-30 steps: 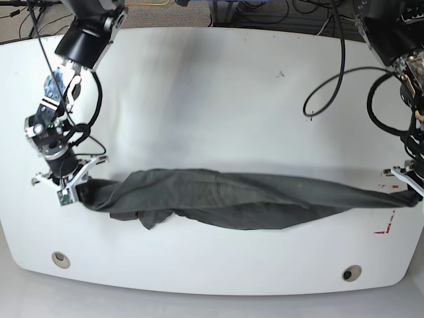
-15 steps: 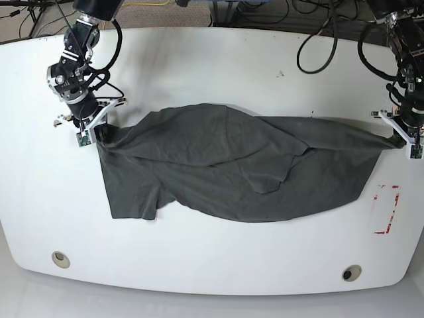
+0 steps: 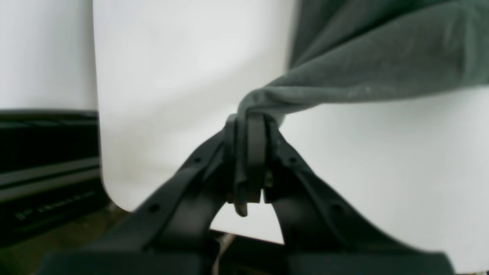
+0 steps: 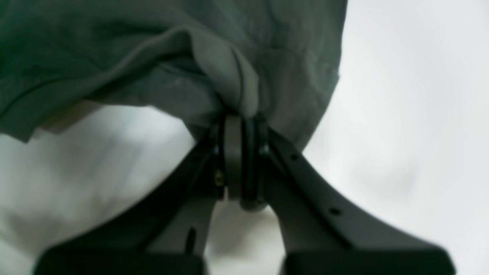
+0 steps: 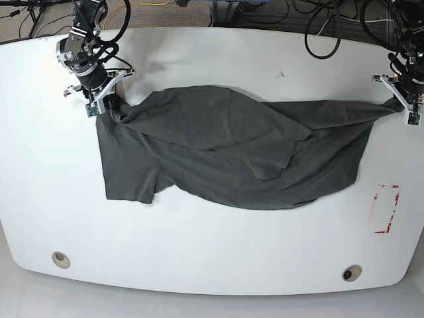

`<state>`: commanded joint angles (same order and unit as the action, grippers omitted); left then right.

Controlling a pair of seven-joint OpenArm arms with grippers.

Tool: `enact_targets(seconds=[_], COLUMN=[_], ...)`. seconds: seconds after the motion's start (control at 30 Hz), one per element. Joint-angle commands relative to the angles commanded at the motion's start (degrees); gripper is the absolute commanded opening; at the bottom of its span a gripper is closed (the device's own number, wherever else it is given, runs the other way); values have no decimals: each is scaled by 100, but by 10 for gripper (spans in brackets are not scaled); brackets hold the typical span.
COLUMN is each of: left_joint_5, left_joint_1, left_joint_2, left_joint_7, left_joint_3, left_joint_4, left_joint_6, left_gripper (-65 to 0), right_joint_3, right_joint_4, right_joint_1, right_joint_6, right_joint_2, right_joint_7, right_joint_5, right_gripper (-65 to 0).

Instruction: Layout the t-shirt on the table in an organized manner, then fold the t-shirt properly

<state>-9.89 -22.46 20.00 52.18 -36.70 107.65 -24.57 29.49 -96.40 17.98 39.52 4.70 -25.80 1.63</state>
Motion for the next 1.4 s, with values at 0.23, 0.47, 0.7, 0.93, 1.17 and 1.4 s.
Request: enact_targets(seconds=[0.23, 0.47, 0.7, 0.93, 1.17, 1.4], left_joint_5=[0, 0, 0, 0, 0, 0], left_joint_1=[-334, -448, -448, -440, -431, -431], left_joint_2=[158, 185, 193, 193, 193, 176], left_joint_7=[-686, -835, -835, -835, -835, -835], left_joint_3=[-211, -237, -229, -220, -220, -237], left_joint_4=[-422, -651, -659, -642, -633, -633], left_joint_6=[0, 0, 0, 0, 0, 0], left_gripper=[-650, -650, -650, -650, -650, -650], right_joint_3=[0, -18, -44, -44, -44, -53], right_joint_4=[-26, -26, -35, -44, -308, -334], right_joint_1=[290, 431, 431, 413, 431, 404], right_joint_6=[0, 0, 0, -9, -9, 0], right_joint_2=[18, 0, -18, -26, -26, -158], right_joint_7=[0, 0, 0, 0, 0, 0], right_joint_5=[0, 0, 0, 0, 0, 0], right_gripper=[-648, -648, -636, -407, -311, -315])
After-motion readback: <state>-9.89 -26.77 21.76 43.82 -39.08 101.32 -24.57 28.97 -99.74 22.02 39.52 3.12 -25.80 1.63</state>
